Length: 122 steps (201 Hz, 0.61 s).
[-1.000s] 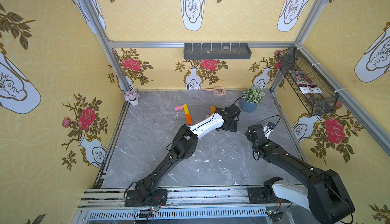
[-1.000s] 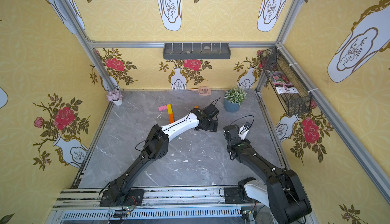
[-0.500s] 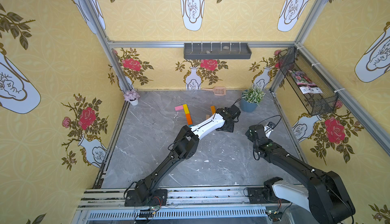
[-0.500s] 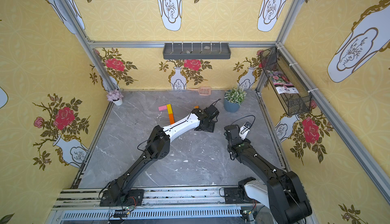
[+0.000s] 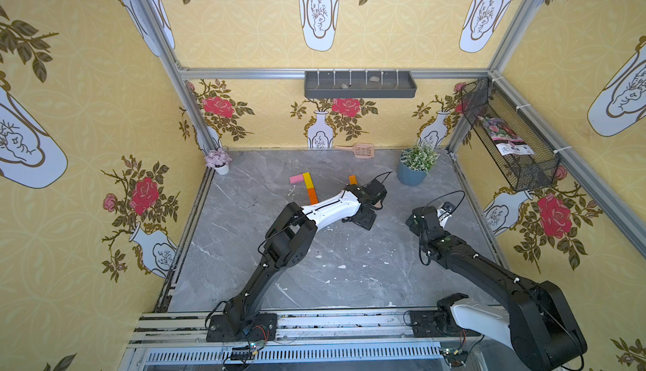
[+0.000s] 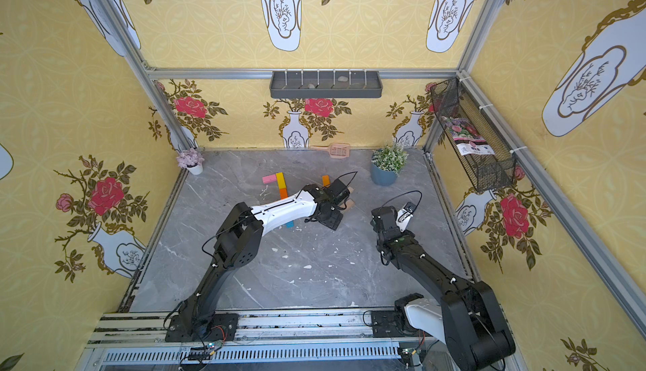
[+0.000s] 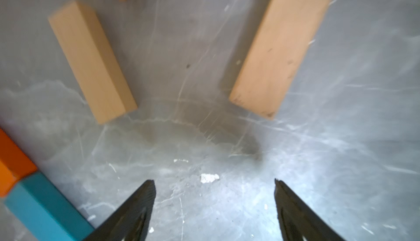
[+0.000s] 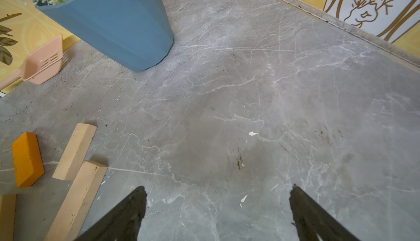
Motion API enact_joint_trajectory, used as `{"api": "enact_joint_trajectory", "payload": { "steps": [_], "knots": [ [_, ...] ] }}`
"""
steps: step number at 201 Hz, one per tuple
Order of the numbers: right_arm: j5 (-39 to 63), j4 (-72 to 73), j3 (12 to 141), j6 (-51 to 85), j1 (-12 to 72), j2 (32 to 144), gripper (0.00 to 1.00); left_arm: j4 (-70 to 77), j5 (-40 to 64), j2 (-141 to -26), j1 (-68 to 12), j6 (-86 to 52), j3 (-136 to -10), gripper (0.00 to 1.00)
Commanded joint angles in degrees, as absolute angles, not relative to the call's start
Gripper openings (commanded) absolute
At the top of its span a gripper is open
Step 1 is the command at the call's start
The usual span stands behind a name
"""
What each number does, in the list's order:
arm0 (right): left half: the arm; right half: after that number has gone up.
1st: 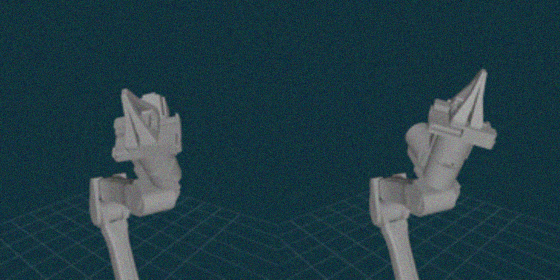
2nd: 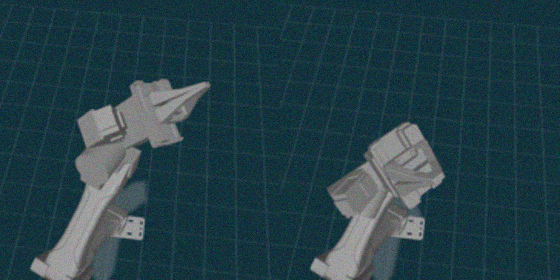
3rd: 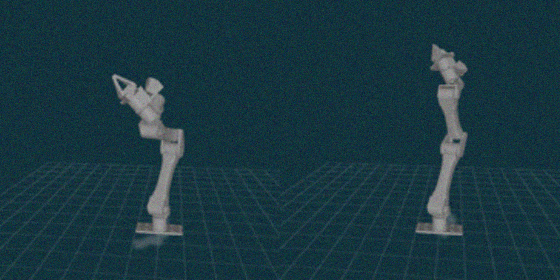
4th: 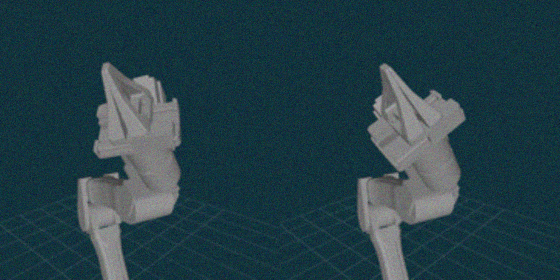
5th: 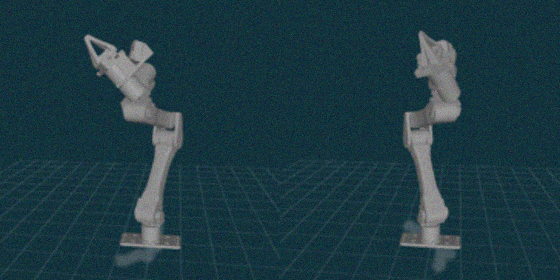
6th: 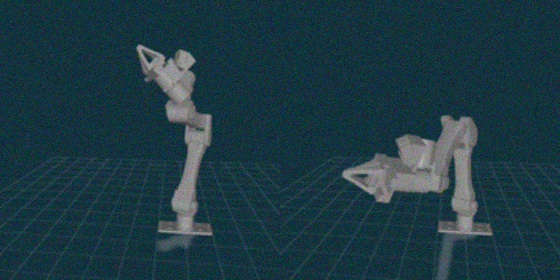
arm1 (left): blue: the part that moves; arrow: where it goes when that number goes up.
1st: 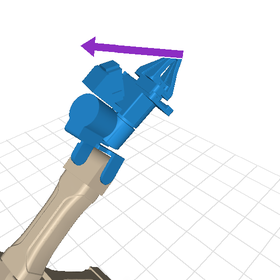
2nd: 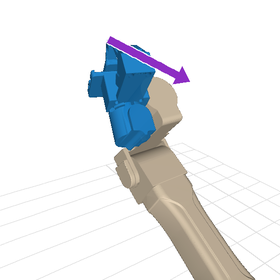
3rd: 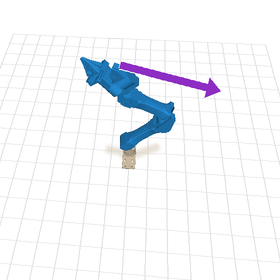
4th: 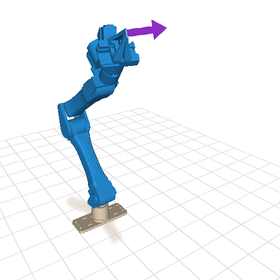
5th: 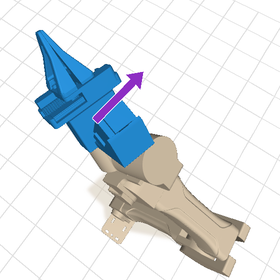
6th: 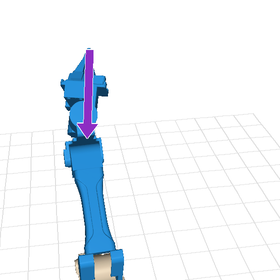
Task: Assemble a giraffe with building blocks
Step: Adjust the building block at the center of the board, then pick up the building block from the center of the board.
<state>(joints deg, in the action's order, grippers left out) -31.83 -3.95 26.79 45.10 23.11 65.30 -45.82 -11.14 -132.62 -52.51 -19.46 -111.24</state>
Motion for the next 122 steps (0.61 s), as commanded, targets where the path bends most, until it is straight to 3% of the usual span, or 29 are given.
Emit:
{"api": "enact_joint_trajectory", "payload": {
  "steps": [1,35,122],
  "knots": [
    [-31.95,-1.76,26.68,44.83,23.03,65.00,0.98,-40.89,-8.53,-133.26,-52.56,-6.44,-112.76,0.87],
    [-32.47,-1.37,25.65,44.73,22.94,63.16,0.98,-41.61,-8.19,-137.37,-52.26,-1.06,-119.37,0.86],
    [-31.67,-0.88,25.54,43.95,22.58,63.50,0.98,-43.52,-4.36,-145.44,-50.10,-0.87,-129.02,0.71]
  ]
}}
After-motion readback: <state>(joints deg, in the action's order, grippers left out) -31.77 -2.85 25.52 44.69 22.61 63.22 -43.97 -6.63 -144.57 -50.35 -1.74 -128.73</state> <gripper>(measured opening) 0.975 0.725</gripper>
